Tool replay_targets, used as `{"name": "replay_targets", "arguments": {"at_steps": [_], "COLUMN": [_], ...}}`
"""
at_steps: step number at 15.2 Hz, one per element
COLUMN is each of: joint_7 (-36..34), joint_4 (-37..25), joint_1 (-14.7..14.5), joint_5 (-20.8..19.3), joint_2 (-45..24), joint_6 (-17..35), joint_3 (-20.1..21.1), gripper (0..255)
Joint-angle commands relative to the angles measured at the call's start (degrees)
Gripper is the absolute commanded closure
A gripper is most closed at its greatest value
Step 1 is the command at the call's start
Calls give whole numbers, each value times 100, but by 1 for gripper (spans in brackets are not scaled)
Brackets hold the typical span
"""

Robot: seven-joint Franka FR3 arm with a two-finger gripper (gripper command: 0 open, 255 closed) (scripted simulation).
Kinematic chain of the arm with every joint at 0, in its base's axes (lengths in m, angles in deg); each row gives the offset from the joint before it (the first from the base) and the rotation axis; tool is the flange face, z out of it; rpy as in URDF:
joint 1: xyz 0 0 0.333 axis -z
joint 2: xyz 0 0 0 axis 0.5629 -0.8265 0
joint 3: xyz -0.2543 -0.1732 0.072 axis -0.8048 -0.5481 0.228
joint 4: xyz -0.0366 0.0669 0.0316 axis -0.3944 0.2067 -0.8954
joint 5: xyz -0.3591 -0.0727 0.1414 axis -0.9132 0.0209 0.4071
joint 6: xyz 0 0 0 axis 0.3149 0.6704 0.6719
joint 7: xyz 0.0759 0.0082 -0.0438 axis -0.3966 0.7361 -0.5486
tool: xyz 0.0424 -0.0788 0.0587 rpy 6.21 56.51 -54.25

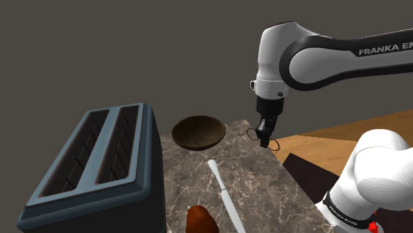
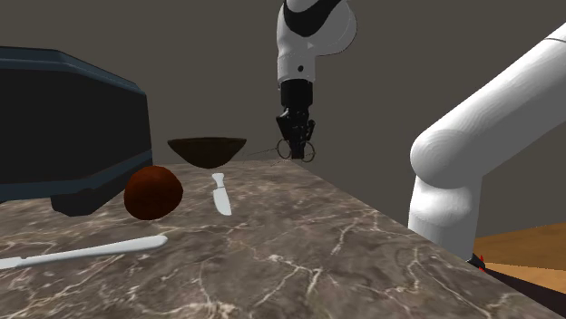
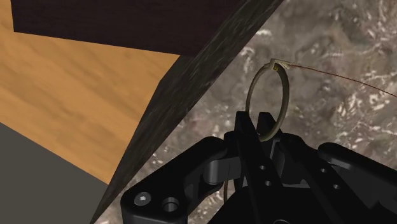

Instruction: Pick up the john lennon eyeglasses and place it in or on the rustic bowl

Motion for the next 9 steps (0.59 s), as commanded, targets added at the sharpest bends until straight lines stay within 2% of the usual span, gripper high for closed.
{"name": "replay_targets", "arguments": {"at_steps": [1, 9], "joint_7": [-17, -94], "joint_4": [-136, -749], "joint_1": [7, 29], "joint_5": [-21, -93], "joint_2": [11, 7], "joint_6": [-149, -754], "joint_3": [-20, -93], "gripper": [255, 255]}}
